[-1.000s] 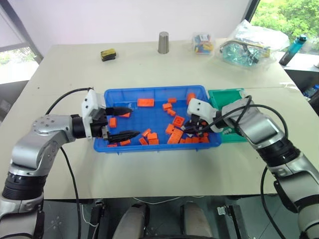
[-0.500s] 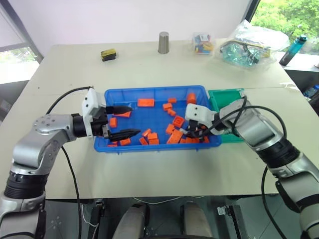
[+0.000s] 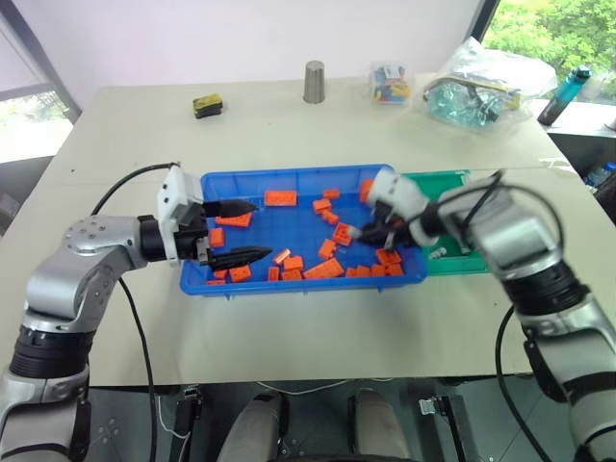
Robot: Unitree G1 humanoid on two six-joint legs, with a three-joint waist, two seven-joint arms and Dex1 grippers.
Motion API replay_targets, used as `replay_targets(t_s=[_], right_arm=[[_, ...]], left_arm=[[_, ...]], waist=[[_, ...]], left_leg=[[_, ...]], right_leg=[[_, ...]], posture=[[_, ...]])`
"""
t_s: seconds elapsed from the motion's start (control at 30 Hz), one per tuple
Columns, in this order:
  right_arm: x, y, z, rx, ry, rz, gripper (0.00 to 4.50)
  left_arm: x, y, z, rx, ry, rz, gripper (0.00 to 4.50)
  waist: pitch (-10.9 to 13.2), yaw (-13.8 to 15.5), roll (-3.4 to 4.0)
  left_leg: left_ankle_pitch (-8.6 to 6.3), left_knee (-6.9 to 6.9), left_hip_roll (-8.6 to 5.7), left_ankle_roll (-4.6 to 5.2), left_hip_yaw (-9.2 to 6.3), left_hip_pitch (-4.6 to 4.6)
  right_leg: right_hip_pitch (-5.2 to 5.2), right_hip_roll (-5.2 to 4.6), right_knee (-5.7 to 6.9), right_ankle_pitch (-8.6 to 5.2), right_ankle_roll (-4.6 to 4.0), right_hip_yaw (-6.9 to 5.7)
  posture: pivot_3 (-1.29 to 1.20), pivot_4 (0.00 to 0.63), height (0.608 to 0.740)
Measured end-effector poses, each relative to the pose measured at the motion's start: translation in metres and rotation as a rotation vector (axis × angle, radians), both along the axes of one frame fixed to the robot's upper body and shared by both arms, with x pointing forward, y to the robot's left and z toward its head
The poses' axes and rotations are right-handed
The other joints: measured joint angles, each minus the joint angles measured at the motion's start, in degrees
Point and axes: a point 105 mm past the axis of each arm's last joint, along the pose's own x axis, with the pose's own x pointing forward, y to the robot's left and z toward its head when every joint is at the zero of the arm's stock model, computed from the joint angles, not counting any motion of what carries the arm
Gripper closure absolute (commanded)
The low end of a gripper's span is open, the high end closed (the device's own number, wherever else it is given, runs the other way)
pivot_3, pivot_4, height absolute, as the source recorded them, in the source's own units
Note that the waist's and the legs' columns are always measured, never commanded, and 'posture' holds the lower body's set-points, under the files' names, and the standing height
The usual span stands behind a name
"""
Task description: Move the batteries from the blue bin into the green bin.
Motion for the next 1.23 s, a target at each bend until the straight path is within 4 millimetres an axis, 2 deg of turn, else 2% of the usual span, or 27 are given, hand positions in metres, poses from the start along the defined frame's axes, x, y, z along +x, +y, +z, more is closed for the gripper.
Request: replay_targets(t_s=[0.1, 0.13, 0.2, 0.23, 0.33, 0.4, 0.5, 0.63, 0.77, 0.87, 1.03, 1.13, 1.23], right_arm=[[0.0, -0.029, 0.048, 0.082, -0.093, -0.124, 4.46], [-0.003, -0.061, 0.06, 0.077, -0.127, -0.237, 4.46], [-0.007, -0.09, 0.056, 0.063, -0.119, -0.348, 4.46], [-0.01, -0.103, 0.045, 0.051, -0.094, -0.393, 4.46], [-0.014, -0.112, 0.024, 0.03, -0.035, -0.428, 4.46], [-0.015, -0.118, 0.01, 0.011, -0.013, -0.452, 3.46], [-0.013, -0.124, 0.008, -0.013, -0.059, -0.471, 2.32], [-0.012, -0.129, -0.004, -0.032, -0.082, -0.445, 2.32], [-0.017, -0.131, 0.002, 0.035, -0.152, -0.37, 2.32], [-0.032, -0.138, 0.008, 0.13, -0.176, -0.288, 2.32], [-0.061, -0.163, 0.019, 0.166, -0.179, -0.191, 2.32], [-0.07, -0.181, 0.024, 0.164, -0.174, -0.184, 2.32], [-0.073, -0.194, 0.021, 0.172, -0.167, -0.205, 2.32]], left_arm=[[0.003, 0.001, 0.001, -0.003, 0.006, -0.002, 0.0], [0.005, 0.003, 0.001, -0.006, 0.014, 0.003, 0.0], [0.008, 0.007, 0.0, -0.006, 0.026, 0.012, 0.0], [0.01, 0.007, 0.0, -0.006, 0.029, 0.014, 0.0], [0.011, 0.008, 0.002, -0.007, 0.025, 0.011, 0.0], [0.012, 0.006, 0.007, -0.008, 0.013, 0.002, 0.0], [0.014, 0.007, 0.009, -0.011, 0.011, 0.003, 0.0], [0.014, 0.007, 0.009, -0.011, 0.014, 0.004, 0.0], [0.015, 0.008, 0.009, -0.013, 0.015, 0.009, 0.0], [0.014, 0.016, 0.008, 0.001, 0.021, 0.03, 0.0], [0.015, 0.054, 0.018, 0.033, 0.015, 0.136, 0.0], [0.007, 0.073, 0.023, 0.064, 0.018, 0.165, 0.0], [0.003, 0.087, 0.023, 0.079, 0.027, 0.203, 0.0]], waist=[[0.0, 0.5, -0.01], [0.0, 1.2, -0.04], [0.0, 1.5, -0.04], [0.0, 1.5, -0.05], [0.0, 1.3, -0.05], [0.0, 0.7, 0.01], [0.0, 0.1, 0.01], [0.0, 0.0, 0.01], [0.0, 0.2, 0.01], [0.0, 0.2, 0.0], [0.1, 0.0, 0.0], [0.1, -0.1, 0.01], [0.1, -0.1, 0.01]], left_leg=[[0.0, -0.02, -0.02, 0.0, -0.05, 0.0], [-0.02, -0.02, -0.04, 0.04, -0.04, 0.0], [-0.03, -0.01, -0.04, 0.05, 0.02, 0.0], [-0.03, -0.01, -0.03, 0.05, 0.05, 0.0], [-0.03, -0.01, 0.0, 0.05, 0.16, 0.0], [-0.03, -0.03, 0.05, 0.05, 0.28, 0.0], [-0.03, -0.04, 0.05, 0.05, 0.26, 0.0], [-0.03, -0.04, 0.05, 0.05, 0.25, 0.0], [-0.03, -0.01, 0.03, 0.05, 0.22, 0.0], [-0.03, -0.02, 0.03, 0.05, 0.18, 0.0], [-0.03, -0.01, 0.07, 0.05, 0.2, 0.05], [-0.03, -0.05, 0.1, 0.05, 0.22, 0.12], [-0.03, -0.06, 0.11, 0.05, 0.21, 0.17]], right_leg=[[0.03, -0.01, -0.01, 0.0, 0.0, -0.02], [0.06, -0.02, -0.08, 0.0, 0.0, -0.03], [0.06, -0.04, -0.1, 0.0, 0.0, -0.02], [0.05, -0.03, -0.1, 0.0, 0.0, -0.01], [0.0, -0.03, -0.07, 0.0, 0.0, 0.03], [-0.1, -0.03, 0.03, 0.0, 0.0, 0.08], [-0.09, -0.02, 0.03, 0.0, 0.0, 0.07], [-0.09, -0.02, 0.03, 0.0, 0.0, 0.07], [-0.04, -0.02, 0.02, 0.0, 0.01, 0.05], [-0.02, -0.01, 0.0, 0.0, 0.01, 0.02], [0.03, 0.02, -0.01, 0.0, 0.01, 0.02], [0.08, 0.04, -0.03, 0.0, 0.01, 0.02], [0.16, 0.04, -0.08, 0.0, 0.01, 0.02]], posture=[[0.0, 0.15, 0.727], [0.0, 0.15, 0.727], [0.0, 0.15, 0.727], [0.0, 0.15, 0.727], [0.0, 0.15, 0.727], [0.0, 0.15, 0.727], [0.0, 0.15, 0.727], [0.0, 0.15, 0.727], [0.0, 0.15, 0.727], [0.0, 0.15, 0.727], [0.0, 0.15, 0.727], [0.0, 0.15, 0.727], [0.0, 0.15, 0.727]])
